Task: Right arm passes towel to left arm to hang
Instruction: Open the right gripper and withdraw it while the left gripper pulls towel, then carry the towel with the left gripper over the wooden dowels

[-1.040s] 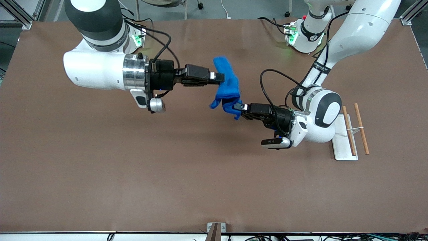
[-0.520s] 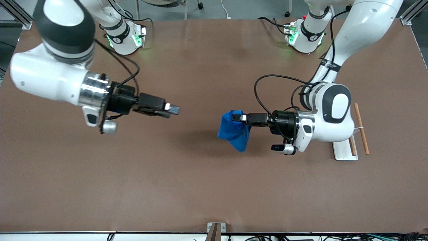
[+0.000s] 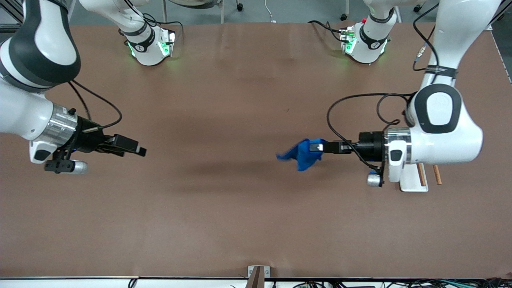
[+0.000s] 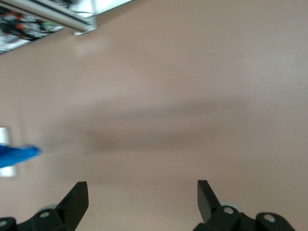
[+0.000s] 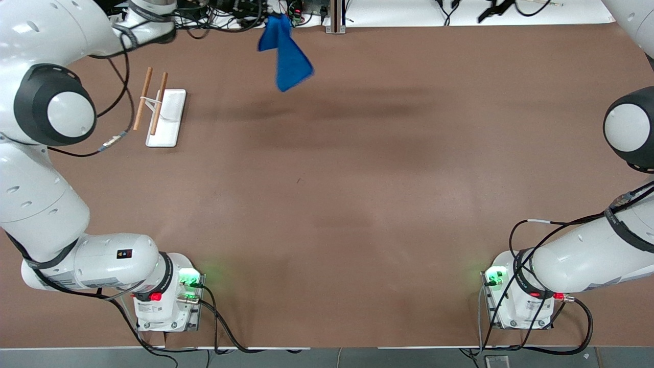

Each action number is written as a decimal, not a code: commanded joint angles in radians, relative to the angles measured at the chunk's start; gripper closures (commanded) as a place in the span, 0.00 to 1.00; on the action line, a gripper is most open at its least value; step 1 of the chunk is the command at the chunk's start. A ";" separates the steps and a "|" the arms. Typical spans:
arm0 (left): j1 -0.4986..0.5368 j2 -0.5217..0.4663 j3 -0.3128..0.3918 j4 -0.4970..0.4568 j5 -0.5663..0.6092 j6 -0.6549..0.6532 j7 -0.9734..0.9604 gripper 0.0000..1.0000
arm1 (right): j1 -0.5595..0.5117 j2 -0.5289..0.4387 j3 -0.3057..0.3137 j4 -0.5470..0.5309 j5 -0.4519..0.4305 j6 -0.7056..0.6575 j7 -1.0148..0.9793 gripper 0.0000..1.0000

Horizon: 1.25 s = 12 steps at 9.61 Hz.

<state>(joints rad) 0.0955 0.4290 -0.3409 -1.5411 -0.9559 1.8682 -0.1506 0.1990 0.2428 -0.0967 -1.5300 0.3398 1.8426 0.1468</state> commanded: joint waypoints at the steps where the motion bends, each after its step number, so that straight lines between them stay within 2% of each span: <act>1: 0.006 -0.018 0.002 0.005 0.246 0.008 -0.171 1.00 | -0.068 -0.036 0.017 -0.035 -0.192 0.006 -0.006 0.00; 3: 0.006 -0.018 -0.003 0.033 0.468 -0.027 -0.330 1.00 | -0.133 -0.037 0.017 -0.038 -0.258 0.009 -0.009 0.00; 5: -0.008 -0.018 -0.010 0.093 0.755 -0.102 -0.510 1.00 | -0.177 -0.078 0.017 -0.071 -0.263 0.004 -0.059 0.00; 7: -0.028 -0.016 -0.012 0.175 0.989 -0.252 -0.532 1.00 | -0.203 -0.178 0.015 -0.177 -0.269 0.004 -0.082 0.00; 9: -0.055 -0.016 -0.012 0.199 1.176 -0.335 -0.524 1.00 | -0.214 -0.270 0.017 -0.252 -0.282 -0.020 -0.087 0.00; 10: -0.062 -0.016 -0.010 0.199 1.203 -0.374 -0.533 1.00 | -0.214 -0.284 0.018 -0.242 -0.286 -0.076 -0.087 0.00; 12: -0.034 -0.009 0.002 0.196 1.197 -0.396 -0.537 1.00 | -0.214 -0.310 0.018 -0.233 -0.295 -0.101 -0.105 0.00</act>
<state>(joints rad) 0.0457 0.3953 -0.3499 -1.3366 0.2265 1.4881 -0.6772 -0.0006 -0.0303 -0.0941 -1.7273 0.0693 1.7365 0.0613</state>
